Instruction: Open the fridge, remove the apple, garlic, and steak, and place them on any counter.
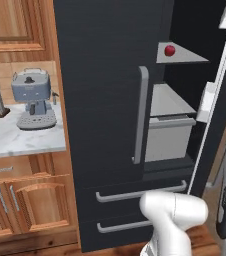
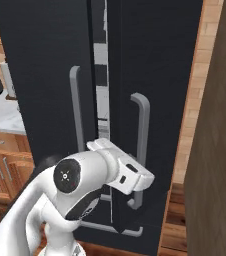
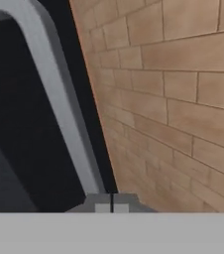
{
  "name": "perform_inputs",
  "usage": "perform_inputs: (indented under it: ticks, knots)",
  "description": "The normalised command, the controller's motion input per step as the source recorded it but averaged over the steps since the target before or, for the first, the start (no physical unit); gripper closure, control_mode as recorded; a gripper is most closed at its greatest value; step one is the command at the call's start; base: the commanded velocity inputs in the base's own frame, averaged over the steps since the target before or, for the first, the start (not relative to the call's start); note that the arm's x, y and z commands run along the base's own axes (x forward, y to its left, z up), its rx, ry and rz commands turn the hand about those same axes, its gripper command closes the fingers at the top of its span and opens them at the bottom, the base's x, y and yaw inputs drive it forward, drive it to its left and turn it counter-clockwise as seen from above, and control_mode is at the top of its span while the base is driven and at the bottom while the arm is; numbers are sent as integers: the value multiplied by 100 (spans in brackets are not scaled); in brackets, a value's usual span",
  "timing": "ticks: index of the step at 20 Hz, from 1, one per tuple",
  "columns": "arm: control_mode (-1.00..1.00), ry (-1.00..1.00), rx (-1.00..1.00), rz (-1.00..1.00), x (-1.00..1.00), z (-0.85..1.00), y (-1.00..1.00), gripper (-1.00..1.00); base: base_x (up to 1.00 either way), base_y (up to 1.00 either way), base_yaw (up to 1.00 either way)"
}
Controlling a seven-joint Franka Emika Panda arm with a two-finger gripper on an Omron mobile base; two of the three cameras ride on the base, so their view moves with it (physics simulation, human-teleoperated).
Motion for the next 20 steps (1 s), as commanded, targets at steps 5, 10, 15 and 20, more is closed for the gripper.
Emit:
perform_inputs:
  ticks: [5,10,15,20]
  knots:
    - [-100,-2,-7,-14,-100,33,25,100,0,0,0]
    - [-100,40,-27,-12,-35,68,72,100,0,0,0]
    - [-100,59,-37,-2,0,59,87,100,0,0,0]
    - [-100,43,-28,0,32,27,96,100,0,0,0]
